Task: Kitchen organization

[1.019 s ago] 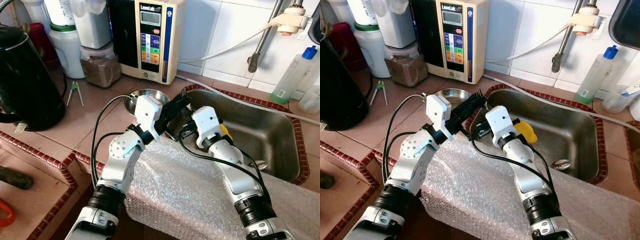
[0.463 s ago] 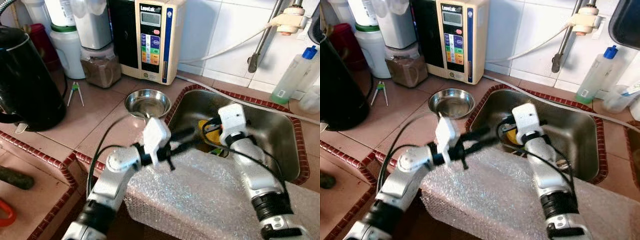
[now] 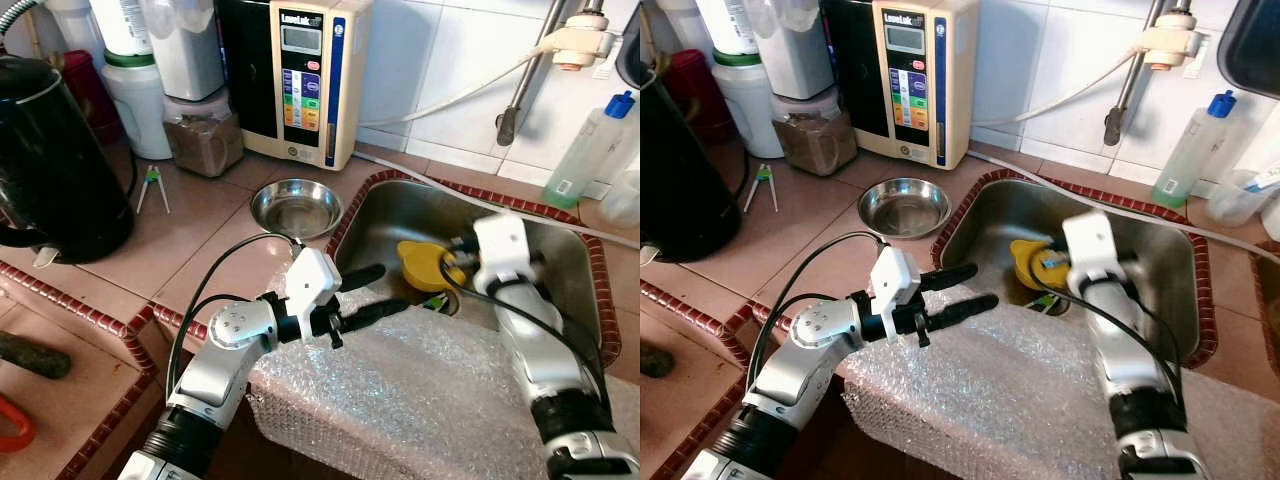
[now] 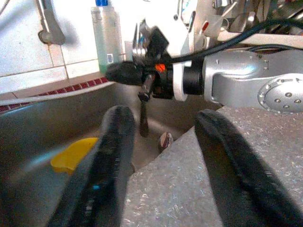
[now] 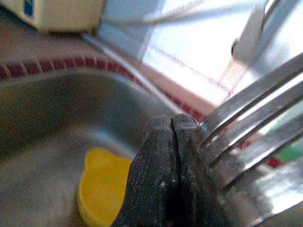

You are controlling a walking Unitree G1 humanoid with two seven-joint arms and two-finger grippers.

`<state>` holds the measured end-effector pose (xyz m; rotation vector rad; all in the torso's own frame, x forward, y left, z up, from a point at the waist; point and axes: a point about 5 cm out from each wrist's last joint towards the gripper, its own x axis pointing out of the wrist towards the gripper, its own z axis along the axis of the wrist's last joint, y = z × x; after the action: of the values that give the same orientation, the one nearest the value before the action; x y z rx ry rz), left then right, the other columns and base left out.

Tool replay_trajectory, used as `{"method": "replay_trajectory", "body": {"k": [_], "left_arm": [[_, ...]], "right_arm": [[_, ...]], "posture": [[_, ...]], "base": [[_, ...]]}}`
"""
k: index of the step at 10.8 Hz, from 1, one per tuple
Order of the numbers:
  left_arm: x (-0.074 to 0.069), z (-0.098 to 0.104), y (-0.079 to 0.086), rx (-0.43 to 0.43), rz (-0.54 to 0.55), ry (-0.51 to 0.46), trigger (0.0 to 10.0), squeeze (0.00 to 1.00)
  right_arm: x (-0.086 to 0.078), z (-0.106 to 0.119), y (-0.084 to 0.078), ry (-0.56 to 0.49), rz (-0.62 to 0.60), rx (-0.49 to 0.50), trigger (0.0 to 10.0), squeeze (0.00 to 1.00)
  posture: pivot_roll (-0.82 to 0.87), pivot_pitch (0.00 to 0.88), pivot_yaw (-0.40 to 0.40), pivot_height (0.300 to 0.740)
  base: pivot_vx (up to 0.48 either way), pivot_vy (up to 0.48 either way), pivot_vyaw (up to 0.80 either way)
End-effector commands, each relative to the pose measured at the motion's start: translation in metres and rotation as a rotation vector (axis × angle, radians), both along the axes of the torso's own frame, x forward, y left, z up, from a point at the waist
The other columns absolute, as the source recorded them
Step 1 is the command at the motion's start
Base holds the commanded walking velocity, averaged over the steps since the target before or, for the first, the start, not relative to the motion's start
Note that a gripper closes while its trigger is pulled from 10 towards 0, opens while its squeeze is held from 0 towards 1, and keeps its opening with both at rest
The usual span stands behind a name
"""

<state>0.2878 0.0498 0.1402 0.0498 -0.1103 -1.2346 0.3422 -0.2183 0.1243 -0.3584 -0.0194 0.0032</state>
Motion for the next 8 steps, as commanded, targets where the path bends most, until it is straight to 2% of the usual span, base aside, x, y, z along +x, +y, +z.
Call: {"method": "replay_trajectory", "body": {"k": [1, 2, 3, 5, 8], "left_arm": [[0.001, 0.004, -0.004, 0.021, -0.015, -0.015, 10.0, 1.00], [0.002, 0.006, -0.001, 0.000, -0.016, 0.017, 10.0, 1.00], [0.000, -0.004, 0.005, 0.085, -0.037, -0.019, 10.0, 1.00], [0.003, -0.006, 0.007, 0.105, -0.011, -0.026, 10.0, 1.00], [0.004, -0.005, 0.010, 0.088, 0.023, -0.033, 10.0, 1.00]], "right_arm": [[-0.001, 0.000, -0.008, 0.001, -0.034, 0.007, 4.3, 0.00], [-0.002, -0.005, -0.010, 0.034, -0.052, -0.026, 10.0, 0.00], [-0.004, -0.010, -0.015, 0.047, -0.076, -0.028, 10.0, 1.00], [-0.007, -0.016, -0.021, 0.064, -0.144, -0.014, 10.0, 1.00], [-0.014, -0.029, -0.028, 0.122, -0.193, -0.026, 10.0, 1.00]], "posture": [[0.04, 0.000, 0.016, 0.740], [0.03, 0.000, 0.024, 0.740], [0.03, 0.000, 0.020, 0.740], [0.04, 0.000, 0.027, 0.740], [0.04, 0.000, 0.031, 0.740]], "base": [[0.000, 0.000, 0.00], [0.000, 0.000, 0.00], [0.000, 0.000, 0.00], [0.000, 0.000, 0.00], [0.000, 0.000, 0.00]]}}
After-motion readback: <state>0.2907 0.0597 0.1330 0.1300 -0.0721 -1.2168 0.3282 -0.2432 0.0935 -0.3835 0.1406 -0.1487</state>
